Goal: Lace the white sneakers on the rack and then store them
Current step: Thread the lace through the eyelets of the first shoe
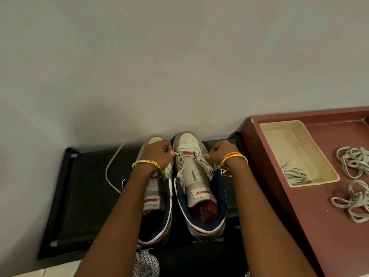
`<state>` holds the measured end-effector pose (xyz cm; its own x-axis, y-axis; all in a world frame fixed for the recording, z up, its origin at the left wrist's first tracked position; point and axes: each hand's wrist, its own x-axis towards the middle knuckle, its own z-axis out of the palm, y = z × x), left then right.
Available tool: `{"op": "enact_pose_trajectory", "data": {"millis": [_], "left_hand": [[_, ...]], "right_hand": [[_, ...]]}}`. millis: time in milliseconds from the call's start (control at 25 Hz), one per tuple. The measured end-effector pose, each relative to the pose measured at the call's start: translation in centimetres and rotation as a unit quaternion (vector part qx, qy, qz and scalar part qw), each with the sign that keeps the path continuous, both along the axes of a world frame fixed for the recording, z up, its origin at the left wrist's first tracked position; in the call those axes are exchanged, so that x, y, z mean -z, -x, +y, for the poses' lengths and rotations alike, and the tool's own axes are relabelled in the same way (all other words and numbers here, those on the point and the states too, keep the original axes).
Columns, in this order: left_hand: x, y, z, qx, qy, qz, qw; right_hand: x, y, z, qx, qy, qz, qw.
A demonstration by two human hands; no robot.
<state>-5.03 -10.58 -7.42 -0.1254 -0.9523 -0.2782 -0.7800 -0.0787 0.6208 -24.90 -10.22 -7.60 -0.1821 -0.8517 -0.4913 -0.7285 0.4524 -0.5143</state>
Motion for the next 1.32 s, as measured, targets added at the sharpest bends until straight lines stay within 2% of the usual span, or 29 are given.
{"op": "enact_pose_trajectory", "data": {"millis": [80,200,280,400,480,600,760,1000,1200,1320], "left_hand": [[0.0,0.0,0.2,-0.027,0.005,0.028,0.999],[-2.1,0.2,0.9,-0.057,0.051,0.047,0.996],[-6.1,-0.1,1.0,-0.085,0.085,0.041,0.992],[-14.9,-0.4,1.2,-0.083,0.055,0.179,0.979],[-20.3,-0.3,2.1,-0.084,0.028,0.237,0.967],[-26.0,0.0,4.2,-0.069,0.021,0.236,0.969],[-30.0,0.1,6.8,-0.073,0.014,0.248,0.966],[-34.5,-0.6,8.7,-0.098,0.046,0.313,0.943],[-34.2,-1.4,9.5,-0.076,0.022,0.289,0.954],[-29.8,-1.7,8.3,-0.110,-0.005,0.235,0.966]], "right_hand": [[-0.5,-0.1,0.2,0.046,0.039,-0.086,0.994],[-3.9,0.7,0.9,0.123,0.117,-0.274,0.947],[-7.2,1.4,1.3,0.113,0.144,-0.311,0.933],[-13.5,2.0,1.6,0.069,0.160,-0.351,0.920],[-17.8,1.8,2.3,0.028,0.179,-0.343,0.922],[-23.9,1.3,4.0,-0.017,0.216,-0.322,0.922],[-29.6,0.5,6.3,-0.046,0.248,-0.273,0.928],[-34.2,0.2,8.6,-0.052,0.276,-0.270,0.921],[-34.3,0.0,9.2,-0.039,0.300,-0.285,0.909],[-30.0,0.3,7.9,0.009,0.278,-0.202,0.939]]}}
